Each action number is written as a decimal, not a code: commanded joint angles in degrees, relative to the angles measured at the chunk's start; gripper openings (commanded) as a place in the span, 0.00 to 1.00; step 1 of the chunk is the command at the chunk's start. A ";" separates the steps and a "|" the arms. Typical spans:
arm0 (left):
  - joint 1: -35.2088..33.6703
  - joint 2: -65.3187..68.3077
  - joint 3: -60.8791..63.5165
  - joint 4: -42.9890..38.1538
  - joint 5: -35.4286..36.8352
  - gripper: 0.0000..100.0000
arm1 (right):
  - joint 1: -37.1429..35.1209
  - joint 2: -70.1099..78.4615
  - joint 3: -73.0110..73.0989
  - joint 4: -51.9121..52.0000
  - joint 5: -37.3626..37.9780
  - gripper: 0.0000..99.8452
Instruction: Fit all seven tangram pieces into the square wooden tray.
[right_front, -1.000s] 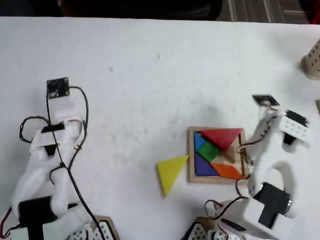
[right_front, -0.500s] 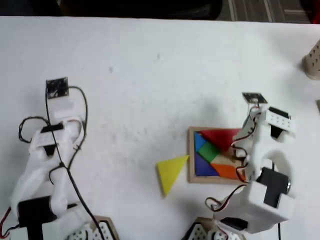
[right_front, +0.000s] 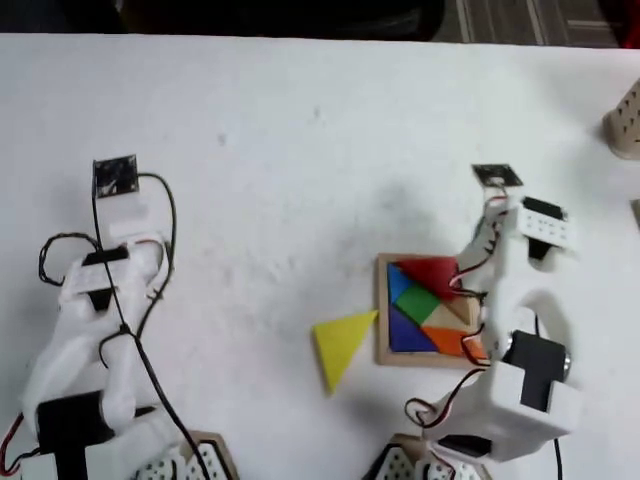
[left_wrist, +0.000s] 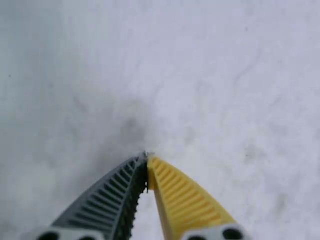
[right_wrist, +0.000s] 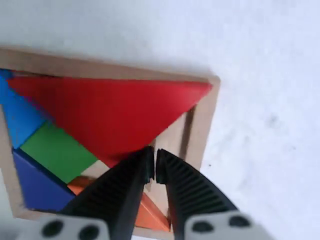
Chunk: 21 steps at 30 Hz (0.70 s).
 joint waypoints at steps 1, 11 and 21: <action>-0.84 -0.04 -1.93 -1.67 -0.62 0.02 | -4.09 -1.63 -2.11 -0.13 -2.64 0.02; -0.84 -0.04 -1.93 -2.02 -0.62 0.02 | -4.97 -2.24 1.23 -0.04 -3.25 0.02; -0.84 -0.04 -1.85 -2.73 -0.62 0.02 | -6.20 -1.71 3.08 -1.89 -3.16 0.02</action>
